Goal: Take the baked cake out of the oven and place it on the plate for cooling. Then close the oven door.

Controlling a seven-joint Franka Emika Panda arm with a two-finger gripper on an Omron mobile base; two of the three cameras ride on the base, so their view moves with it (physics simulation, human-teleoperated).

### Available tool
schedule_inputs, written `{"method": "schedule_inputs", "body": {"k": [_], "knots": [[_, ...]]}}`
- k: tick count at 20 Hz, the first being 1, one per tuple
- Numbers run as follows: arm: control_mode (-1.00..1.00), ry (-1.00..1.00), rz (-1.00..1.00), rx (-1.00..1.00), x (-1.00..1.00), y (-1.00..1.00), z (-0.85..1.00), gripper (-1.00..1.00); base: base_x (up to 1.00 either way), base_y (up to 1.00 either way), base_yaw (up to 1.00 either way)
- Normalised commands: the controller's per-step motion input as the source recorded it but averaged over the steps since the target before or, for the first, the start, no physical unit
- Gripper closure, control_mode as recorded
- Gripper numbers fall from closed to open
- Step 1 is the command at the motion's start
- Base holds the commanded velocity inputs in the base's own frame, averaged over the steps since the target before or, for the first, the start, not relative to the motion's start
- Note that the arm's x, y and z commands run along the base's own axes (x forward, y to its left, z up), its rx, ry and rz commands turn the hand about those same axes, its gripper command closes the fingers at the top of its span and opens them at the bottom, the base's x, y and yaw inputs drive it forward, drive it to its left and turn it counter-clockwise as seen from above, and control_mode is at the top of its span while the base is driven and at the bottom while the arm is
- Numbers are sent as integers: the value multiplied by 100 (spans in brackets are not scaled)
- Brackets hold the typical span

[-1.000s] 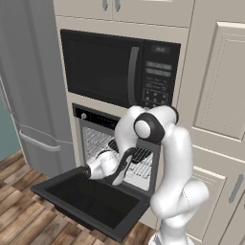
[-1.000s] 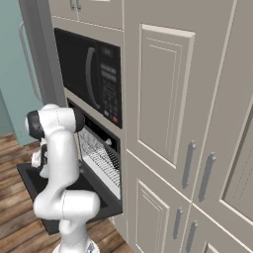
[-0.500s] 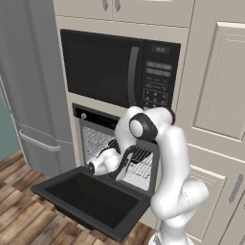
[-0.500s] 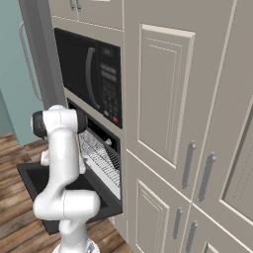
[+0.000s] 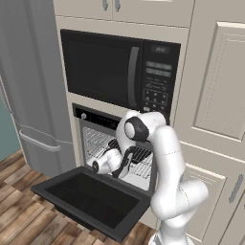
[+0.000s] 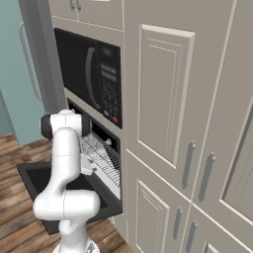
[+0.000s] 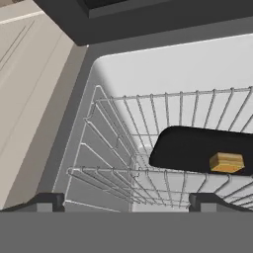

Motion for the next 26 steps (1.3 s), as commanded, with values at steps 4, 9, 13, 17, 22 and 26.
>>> {"method": "schedule_inputs", "body": {"k": [4,9,13,17,22,26], "knots": [[-100,0,0,5,38,-8,-23,-100,0,0,0],[-100,-1,0,5,31,-5,-17,-100,0,0,0],[-100,0,0,7,28,-13,-36,-100,0,0,0],[-100,0,0,7,28,-20,-42,-100,0,0,0],[-100,-2,0,5,17,-11,-35,-100,0,0,0],[-100,-3,0,4,13,-4,-20,-100,0,0,0]]}}
